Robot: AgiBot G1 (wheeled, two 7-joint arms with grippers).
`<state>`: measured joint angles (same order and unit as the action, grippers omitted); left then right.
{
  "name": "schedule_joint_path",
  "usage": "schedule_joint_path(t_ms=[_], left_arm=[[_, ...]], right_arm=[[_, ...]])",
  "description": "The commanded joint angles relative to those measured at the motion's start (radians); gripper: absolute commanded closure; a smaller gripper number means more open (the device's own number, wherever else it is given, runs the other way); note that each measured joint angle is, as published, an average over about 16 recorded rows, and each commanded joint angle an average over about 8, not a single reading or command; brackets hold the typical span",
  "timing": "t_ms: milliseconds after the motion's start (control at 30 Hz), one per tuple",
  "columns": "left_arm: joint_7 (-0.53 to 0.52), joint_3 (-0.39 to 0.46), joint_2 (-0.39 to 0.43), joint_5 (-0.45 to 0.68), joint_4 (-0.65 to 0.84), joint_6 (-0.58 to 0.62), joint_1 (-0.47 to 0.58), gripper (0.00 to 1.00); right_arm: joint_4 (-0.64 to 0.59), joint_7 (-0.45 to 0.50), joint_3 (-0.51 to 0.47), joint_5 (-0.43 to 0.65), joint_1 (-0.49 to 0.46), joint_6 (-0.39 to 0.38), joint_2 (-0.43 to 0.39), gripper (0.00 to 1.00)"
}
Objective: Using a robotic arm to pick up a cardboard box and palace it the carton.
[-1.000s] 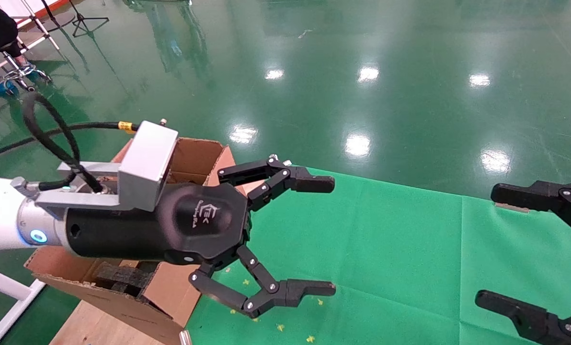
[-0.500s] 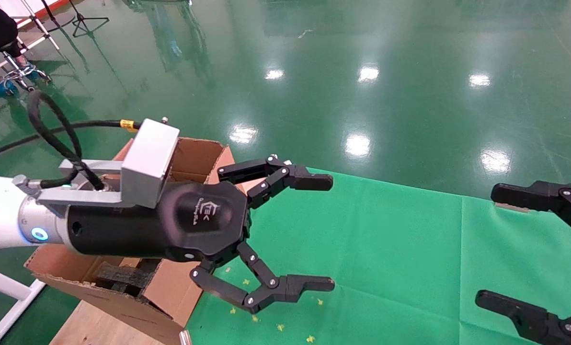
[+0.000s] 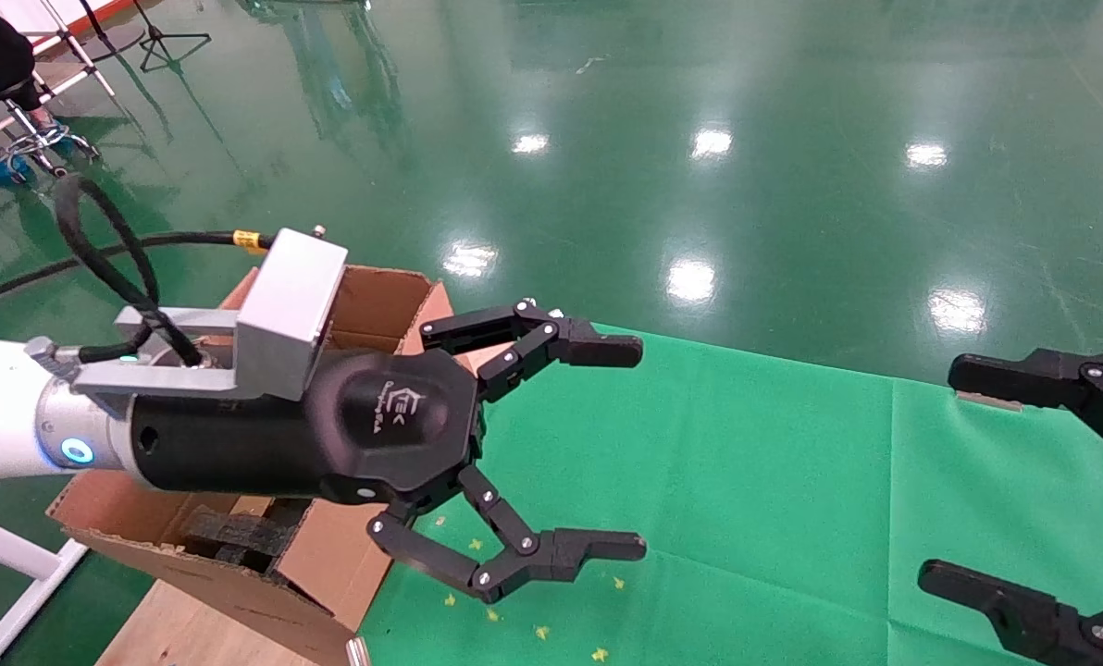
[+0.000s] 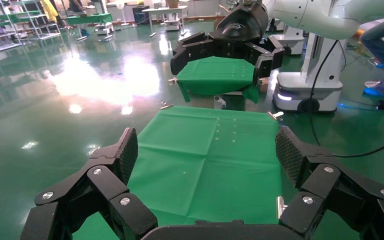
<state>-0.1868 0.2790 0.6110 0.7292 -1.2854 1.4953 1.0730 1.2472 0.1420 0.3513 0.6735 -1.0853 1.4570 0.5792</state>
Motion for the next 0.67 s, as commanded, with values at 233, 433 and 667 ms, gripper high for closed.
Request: schedule_joint_path(t_ms=[233, 433, 667], left_arm=[[-0.001, 0.000, 0.000, 0.001, 0.000, 0.000, 0.001, 0.00], [-0.001, 0.001, 0.000, 0.001, 0.001, 0.000, 0.001, 0.00], [-0.001, 0.001, 0.000, 0.001, 0.001, 0.000, 0.001, 0.00]], right_arm=[[0.000, 0.000, 0.000, 0.000, 0.000, 0.000, 0.000, 0.00], [0.000, 0.000, 0.000, 0.000, 0.000, 0.000, 0.000, 0.00], [0.000, 0.000, 0.000, 0.000, 0.000, 0.000, 0.000, 0.00]])
